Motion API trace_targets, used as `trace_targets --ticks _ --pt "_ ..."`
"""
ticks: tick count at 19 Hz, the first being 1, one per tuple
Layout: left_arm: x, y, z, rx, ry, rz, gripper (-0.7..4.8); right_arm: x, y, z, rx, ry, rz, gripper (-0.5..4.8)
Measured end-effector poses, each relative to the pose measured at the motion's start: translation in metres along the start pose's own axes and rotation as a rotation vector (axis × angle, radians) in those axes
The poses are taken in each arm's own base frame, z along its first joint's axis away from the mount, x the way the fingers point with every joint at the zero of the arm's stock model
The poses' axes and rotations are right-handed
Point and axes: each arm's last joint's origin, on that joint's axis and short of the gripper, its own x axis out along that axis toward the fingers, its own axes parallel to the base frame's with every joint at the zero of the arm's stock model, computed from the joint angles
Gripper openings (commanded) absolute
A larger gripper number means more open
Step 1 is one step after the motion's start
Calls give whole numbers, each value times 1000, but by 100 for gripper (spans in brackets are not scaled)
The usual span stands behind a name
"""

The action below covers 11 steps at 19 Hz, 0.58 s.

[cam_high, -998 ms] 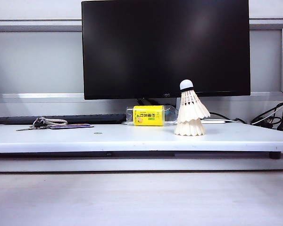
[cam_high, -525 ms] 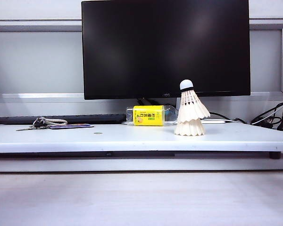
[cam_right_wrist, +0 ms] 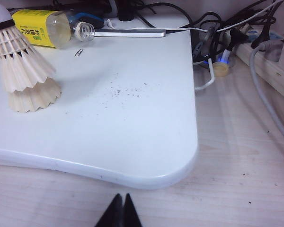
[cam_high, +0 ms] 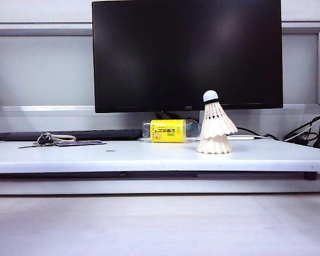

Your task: Stack the badminton balls on the table vertically.

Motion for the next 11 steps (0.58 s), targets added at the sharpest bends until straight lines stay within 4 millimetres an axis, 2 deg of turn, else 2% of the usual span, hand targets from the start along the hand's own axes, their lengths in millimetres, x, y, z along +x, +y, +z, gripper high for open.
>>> trace_targets --ticks 4,11 --pt "0 2 -1 0 9 62 -5 0 0 0 0 0 1 -1" --pt "0 2 -1 0 9 65 -5 0 0 0 0 0 2 -1"
